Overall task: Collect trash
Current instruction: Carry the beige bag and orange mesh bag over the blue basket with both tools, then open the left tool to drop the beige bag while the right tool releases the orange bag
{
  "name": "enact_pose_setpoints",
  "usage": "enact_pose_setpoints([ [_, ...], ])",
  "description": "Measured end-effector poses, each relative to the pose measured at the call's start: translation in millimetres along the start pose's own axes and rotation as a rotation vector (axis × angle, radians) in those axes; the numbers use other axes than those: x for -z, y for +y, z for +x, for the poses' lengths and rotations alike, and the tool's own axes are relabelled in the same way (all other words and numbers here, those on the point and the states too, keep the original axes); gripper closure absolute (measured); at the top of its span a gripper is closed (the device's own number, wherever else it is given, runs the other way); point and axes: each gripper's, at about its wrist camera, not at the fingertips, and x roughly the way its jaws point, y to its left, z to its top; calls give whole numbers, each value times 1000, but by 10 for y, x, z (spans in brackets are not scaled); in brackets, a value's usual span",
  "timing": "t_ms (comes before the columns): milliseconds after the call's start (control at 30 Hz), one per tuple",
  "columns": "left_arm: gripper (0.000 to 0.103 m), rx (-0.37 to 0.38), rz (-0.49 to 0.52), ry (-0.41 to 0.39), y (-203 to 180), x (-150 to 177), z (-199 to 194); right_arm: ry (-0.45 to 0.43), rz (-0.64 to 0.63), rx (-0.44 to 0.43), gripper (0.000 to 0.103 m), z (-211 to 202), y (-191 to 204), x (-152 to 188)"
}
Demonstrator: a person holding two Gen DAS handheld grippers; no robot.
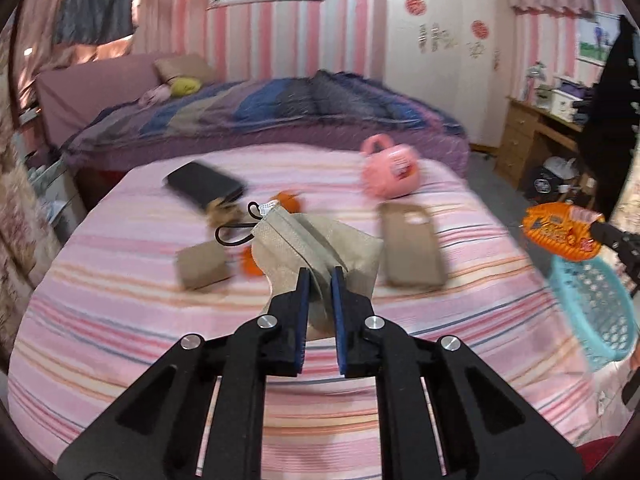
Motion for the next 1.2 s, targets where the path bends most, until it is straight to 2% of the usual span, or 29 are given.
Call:
enact_pose_setpoints([
  [200,93,124,94,-45,-806,-73,-142,0,28,77,98,-309,-456,64],
  [500,93,280,196,-29,-1930,61,-98,59,74,183,98,-510,-1122,346],
  [700,93,344,234,2,-2474,185,23,93,97,206,98,-543,-1434,550],
  [1100,90,414,289,73,-3155,242,425,89,133,234,98,-635,-1740,706],
  [1133,85,409,296,79,-3182,244,463,89,134,237,98,-634,-1747,715],
  [1200,61,387,306,78,-3189,238,506,90,134,244,98,-618,-1758,722],
])
